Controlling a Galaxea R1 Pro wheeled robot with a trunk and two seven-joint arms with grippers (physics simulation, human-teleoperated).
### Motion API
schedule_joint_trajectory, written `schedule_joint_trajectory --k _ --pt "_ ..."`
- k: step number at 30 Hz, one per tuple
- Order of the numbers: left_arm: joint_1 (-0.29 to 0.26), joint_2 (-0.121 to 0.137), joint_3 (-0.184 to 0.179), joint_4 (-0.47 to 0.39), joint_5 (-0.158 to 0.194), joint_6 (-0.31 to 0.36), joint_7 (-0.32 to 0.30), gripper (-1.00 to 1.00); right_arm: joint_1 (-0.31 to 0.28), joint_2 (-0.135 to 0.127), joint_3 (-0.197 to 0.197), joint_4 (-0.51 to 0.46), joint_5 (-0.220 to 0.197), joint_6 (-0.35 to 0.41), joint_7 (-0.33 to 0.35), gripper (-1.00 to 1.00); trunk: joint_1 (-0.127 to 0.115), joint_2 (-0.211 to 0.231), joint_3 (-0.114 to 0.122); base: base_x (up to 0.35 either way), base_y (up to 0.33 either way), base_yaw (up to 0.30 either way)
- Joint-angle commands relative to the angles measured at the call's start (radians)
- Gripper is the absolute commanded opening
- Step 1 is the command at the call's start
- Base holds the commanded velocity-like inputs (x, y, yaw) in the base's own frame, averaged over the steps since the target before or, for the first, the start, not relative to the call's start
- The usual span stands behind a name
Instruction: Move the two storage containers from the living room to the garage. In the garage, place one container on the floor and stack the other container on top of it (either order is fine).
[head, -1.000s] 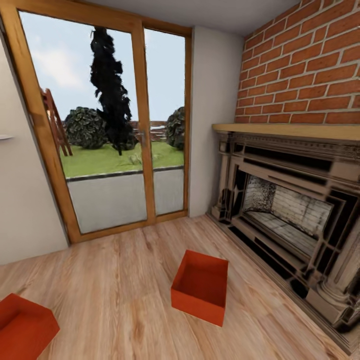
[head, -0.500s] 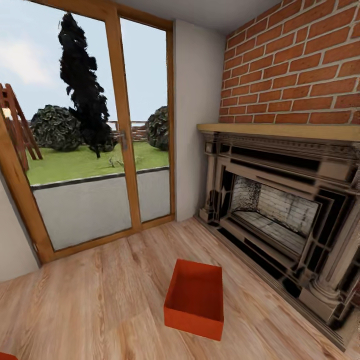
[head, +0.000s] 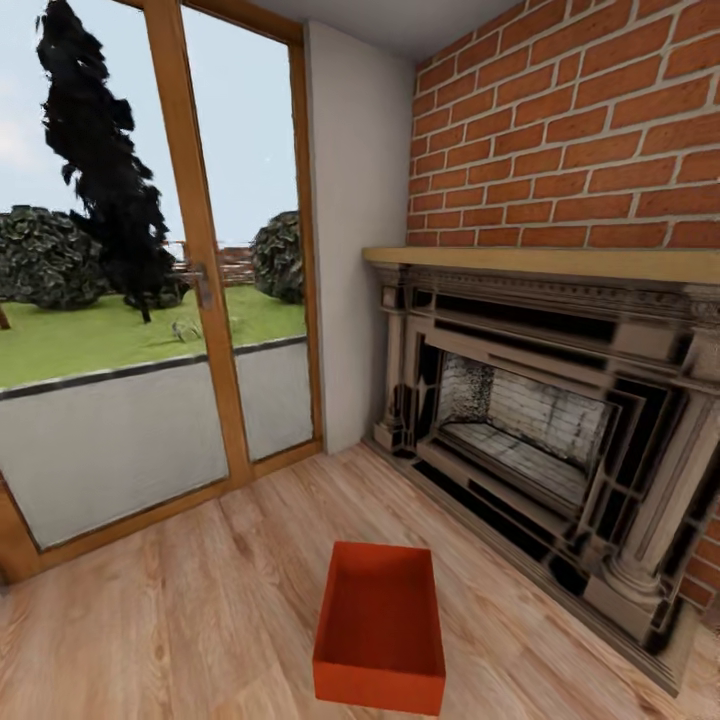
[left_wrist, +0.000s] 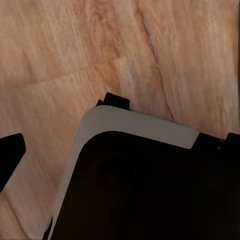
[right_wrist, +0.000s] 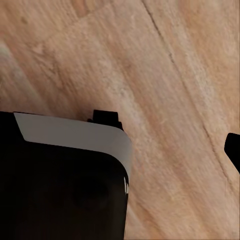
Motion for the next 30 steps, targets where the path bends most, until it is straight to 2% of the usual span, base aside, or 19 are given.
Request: schedule_joint_trajectory --k 1,9,22,30 --pt "0.0 0.0 0.0 -0.001 0.003 -0.002 0.0 1.0 -0.001 0.0 0.009 0.003 -0.01 -0.006 -0.001 1.0 0.001 0.0 -0.001 0.273 0.097 -0.243" --pt "0.0 0.0 0.001 -0.001 0.003 -0.003 0.001 1.0 -0.001 0.0 0.009 0.003 -0.01 -0.005 -0.001 1.0 0.001 0.0 -0.001 0.191 0.016 -0.243" --pt "0.0 -0.003 0.001 -0.001 0.003 -0.006 0.004 1.0 -0.001 0.0 0.009 0.003 -0.01 -0.006 -0.001 1.0 0.001 0.0 -0.001 0.015 0.001 -0.243" --pt "0.0 -0.004 0.003 -0.001 0.005 -0.006 0.007 1.0 -0.001 -0.005 0.008 0.003 -0.012 0.001 -0.002 1.0 0.001 0.0 -0.001 0.0 0.0 -0.061"
